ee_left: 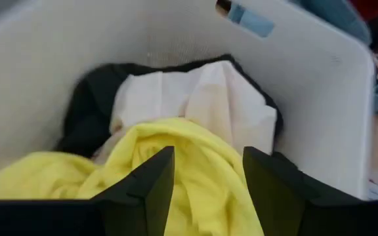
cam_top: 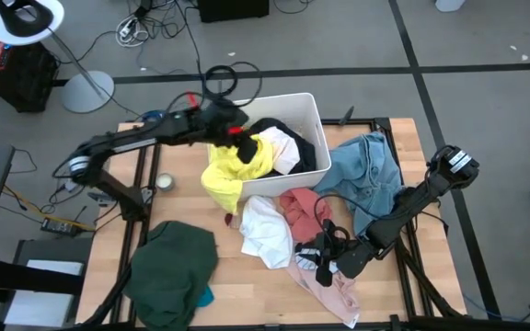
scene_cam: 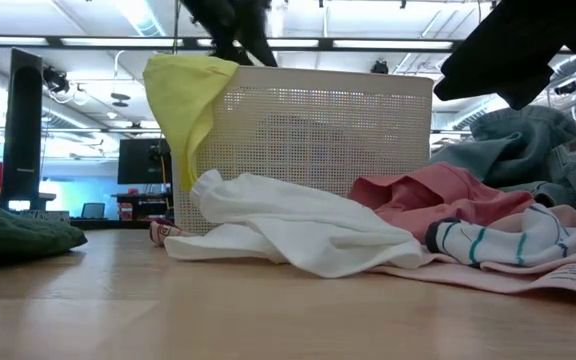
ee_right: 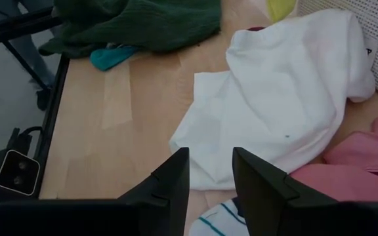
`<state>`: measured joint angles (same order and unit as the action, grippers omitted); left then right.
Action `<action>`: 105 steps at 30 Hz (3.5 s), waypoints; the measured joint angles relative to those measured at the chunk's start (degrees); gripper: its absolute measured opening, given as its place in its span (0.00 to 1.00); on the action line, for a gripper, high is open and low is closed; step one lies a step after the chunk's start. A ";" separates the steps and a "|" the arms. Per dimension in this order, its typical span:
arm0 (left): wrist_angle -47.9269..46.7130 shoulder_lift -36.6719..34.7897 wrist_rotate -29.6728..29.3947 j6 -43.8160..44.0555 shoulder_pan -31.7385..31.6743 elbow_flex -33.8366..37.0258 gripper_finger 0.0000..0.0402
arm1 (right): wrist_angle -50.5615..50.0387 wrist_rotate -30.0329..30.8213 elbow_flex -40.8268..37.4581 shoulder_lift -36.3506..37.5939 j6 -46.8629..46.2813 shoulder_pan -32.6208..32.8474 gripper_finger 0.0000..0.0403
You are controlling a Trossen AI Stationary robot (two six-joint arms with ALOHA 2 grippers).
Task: Sort clothes
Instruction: Put the yellow shirt into the white bin, then put the dark green shirt into the white bin
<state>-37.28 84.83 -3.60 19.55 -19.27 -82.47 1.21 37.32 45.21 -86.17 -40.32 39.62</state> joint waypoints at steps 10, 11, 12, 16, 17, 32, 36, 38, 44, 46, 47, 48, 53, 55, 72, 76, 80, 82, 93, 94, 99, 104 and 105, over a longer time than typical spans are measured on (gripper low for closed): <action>-14.10 -12.08 -18.39 8.33 17.59 2.63 0.47 | -0.04 0.00 0.00 0.00 -0.02 0.00 0.29; -15.41 -12.79 -19.92 10.04 19.41 2.96 0.47 | -0.04 0.00 0.00 0.00 -0.08 0.00 0.29; -16.42 -13.43 -21.24 11.64 21.05 3.06 0.47 | -0.04 0.00 -0.01 0.00 -0.09 0.00 0.29; -23.39 -14.93 -26.73 19.93 26.20 4.12 0.47 | 0.01 0.00 0.00 0.00 -0.05 0.00 0.29; -24.32 -15.05 -27.38 21.78 27.01 4.64 0.47 | 0.02 0.00 0.00 0.00 -0.04 -0.01 0.29; -22.49 -15.27 -26.12 28.09 28.66 12.44 0.14 | 0.24 0.02 0.00 0.02 -0.39 -0.02 0.28; -19.56 -15.29 -26.68 24.45 28.30 9.92 0.03 | 0.24 0.02 0.00 0.02 -0.39 -0.02 0.28; -19.10 -15.29 -27.34 23.00 27.54 8.38 0.02 | 0.28 0.02 0.00 0.02 -0.40 -0.02 0.28; -12.93 -15.32 -29.78 15.91 23.46 6.26 0.01 | 0.26 0.02 0.00 0.02 -0.42 0.00 0.28; -7.54 -15.32 -29.73 12.04 21.17 6.17 0.01 | 0.24 0.02 0.00 0.02 -0.42 -0.03 0.28; -4.59 -15.30 -29.44 10.04 19.92 6.15 0.00 | 0.24 0.02 0.00 0.02 -0.42 -0.04 0.28; -1.59 -15.12 -28.83 8.22 18.71 6.13 0.00 | 0.25 0.03 0.00 0.02 -0.42 -0.04 0.28; 12.51 -13.88 -27.22 0.03 12.44 6.06 0.00 | 0.24 0.04 0.00 0.02 -0.09 -0.07 0.28; 16.13 -12.86 -25.96 -1.85 9.89 6.06 0.00 | 0.24 0.04 0.00 0.02 -0.07 -0.07 0.28; 15.07 6.81 -7.27 0.70 2.89 6.02 0.07 | -0.12 0.07 0.00 0.02 0.07 -0.11 0.28; 15.24 11.29 -1.39 3.37 2.76 6.02 0.15 | -0.13 0.07 0.00 0.02 0.07 -0.11 0.28; 15.36 14.27 2.24 4.03 2.69 6.02 0.25 | -0.12 0.07 0.00 0.02 0.07 -0.11 0.28; 15.43 14.76 3.31 4.25 2.67 6.00 0.30 | -0.11 0.07 0.00 0.02 0.07 -0.11 0.28; 15.27 12.13 3.70 2.32 3.13 6.09 0.35 | -0.18 0.07 0.00 0.02 0.04 -0.11 0.28; 15.42 11.65 3.74 2.02 3.26 6.09 0.35 | -0.18 0.07 0.00 0.02 0.04 -0.11 0.28; 15.62 8.74 3.92 1.82 4.44 6.09 0.35 | -0.22 0.06 0.00 0.02 0.04 -0.11 0.28; 15.41 5.03 3.85 1.52 5.79 6.09 0.35 | -0.55 0.04 0.00 0.02 0.03 -0.11 0.28; 15.30 4.33 3.81 1.48 6.20 6.09 0.35 | -0.55 0.04 0.00 0.02 0.04 -0.11 0.28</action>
<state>-21.98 89.17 0.21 21.03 -13.07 -76.38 0.67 37.36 45.21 -86.15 -40.28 39.51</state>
